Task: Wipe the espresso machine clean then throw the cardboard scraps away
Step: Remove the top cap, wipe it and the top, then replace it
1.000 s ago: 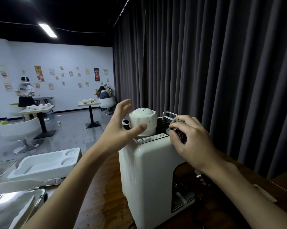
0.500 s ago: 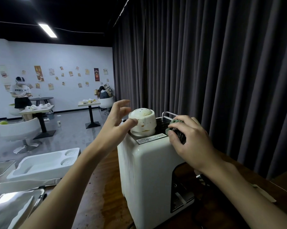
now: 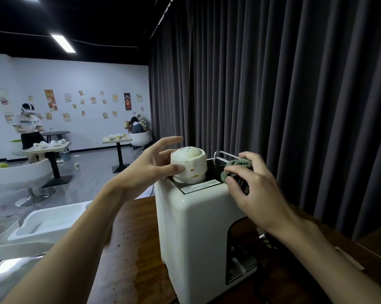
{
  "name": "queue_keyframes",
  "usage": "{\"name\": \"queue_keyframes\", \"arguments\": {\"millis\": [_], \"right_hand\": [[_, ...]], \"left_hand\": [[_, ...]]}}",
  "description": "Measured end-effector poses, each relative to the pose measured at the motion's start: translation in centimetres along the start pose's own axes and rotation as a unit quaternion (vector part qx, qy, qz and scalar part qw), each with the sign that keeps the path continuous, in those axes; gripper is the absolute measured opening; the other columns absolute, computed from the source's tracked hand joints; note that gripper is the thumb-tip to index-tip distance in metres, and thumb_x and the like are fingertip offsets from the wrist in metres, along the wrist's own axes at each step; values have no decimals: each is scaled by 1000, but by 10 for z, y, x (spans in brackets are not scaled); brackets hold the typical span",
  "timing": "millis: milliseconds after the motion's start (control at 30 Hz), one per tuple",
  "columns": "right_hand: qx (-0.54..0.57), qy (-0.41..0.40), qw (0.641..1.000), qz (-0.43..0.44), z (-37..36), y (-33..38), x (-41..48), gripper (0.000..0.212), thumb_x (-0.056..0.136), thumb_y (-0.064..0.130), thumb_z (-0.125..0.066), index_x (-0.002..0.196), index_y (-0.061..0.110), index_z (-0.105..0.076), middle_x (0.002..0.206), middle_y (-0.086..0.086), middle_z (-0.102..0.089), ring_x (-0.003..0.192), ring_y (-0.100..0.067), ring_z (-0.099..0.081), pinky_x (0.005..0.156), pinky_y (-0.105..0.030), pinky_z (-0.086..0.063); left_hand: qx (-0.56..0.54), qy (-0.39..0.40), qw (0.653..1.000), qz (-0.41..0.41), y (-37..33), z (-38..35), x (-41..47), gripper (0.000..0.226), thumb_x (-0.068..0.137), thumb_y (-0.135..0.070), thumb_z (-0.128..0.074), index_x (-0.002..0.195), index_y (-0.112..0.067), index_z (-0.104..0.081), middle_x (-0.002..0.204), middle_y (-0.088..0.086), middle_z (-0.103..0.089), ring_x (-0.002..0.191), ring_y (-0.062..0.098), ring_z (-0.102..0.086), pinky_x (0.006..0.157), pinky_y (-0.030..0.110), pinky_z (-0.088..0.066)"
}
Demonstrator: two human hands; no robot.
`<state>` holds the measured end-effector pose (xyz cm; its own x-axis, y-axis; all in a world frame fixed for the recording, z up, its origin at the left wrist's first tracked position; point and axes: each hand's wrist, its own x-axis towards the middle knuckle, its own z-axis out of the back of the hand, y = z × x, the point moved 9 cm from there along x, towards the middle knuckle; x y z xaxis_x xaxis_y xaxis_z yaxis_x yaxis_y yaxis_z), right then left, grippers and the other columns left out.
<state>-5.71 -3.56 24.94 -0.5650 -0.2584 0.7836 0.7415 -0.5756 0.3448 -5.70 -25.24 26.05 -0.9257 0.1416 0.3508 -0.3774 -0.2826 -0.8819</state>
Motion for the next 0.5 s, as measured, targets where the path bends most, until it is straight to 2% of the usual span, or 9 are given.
{"name": "queue_keyframes", "arguments": {"millis": [67, 167, 267, 333, 400, 500], "right_hand": [[-9, 20, 1000, -11, 0, -2, 0, 26, 93, 26, -61, 117, 18, -70, 136, 0, -45, 117, -5, -43, 99, -20, -32], [-1, 20, 1000, -20, 4, -3, 3, 25, 91, 16, -63, 115, 16, -71, 127, -1, -53, 116, -13, -51, 101, -24, -40], [40, -28, 998, -34, 14, 1, 1, 23, 89, 8, -65, 109, 14, -73, 118, 1, -57, 109, -5, -54, 94, -6, -37], [87, -66, 993, -49, 24, 8, -3, 23, 90, 6, -64, 110, 15, -72, 118, 3, -57, 109, 2, -53, 91, -3, -35], [131, -105, 985, -38, 36, 24, -5, 26, 91, 6, -63, 113, 18, -67, 117, 5, -57, 111, 2, -53, 91, -6, -39], [225, -157, 961, -26, 53, 46, -10, 35, 91, 10, -64, 118, 25, -49, 115, 5, -57, 111, -11, -58, 91, -23, -49]], "left_hand": [[-2, -11, 1000, 2, 1, 1, 4, 71, 74, -13, -77, 138, -26, -50, 120, -2, -71, 114, 20, -67, 94, 29, -54], [-7, -42, 999, -8, 1, 3, 10, 78, 66, -13, -89, 134, -26, -54, 114, 0, -70, 112, 22, -67, 93, 31, -55], [-24, -80, 996, -37, -10, 4, 10, 79, 67, -18, -87, 139, -21, -54, 123, 9, -66, 110, 21, -69, 90, 29, -56], [-29, -99, 993, -53, -20, 3, 6, 84, 67, -22, -89, 142, -17, -51, 128, 9, -65, 112, 20, -68, 91, 28, -56], [-29, -103, 992, -65, -30, -4, -2, 87, 67, -24, -90, 144, -14, -49, 129, 6, -66, 113, 17, -68, 92, 25, -56], [-37, -93, 992, -81, -44, -26, -18, 90, 66, -25, -90, 145, -10, -48, 126, 2, -68, 111, 11, -68, 82, 17, -55]]}}
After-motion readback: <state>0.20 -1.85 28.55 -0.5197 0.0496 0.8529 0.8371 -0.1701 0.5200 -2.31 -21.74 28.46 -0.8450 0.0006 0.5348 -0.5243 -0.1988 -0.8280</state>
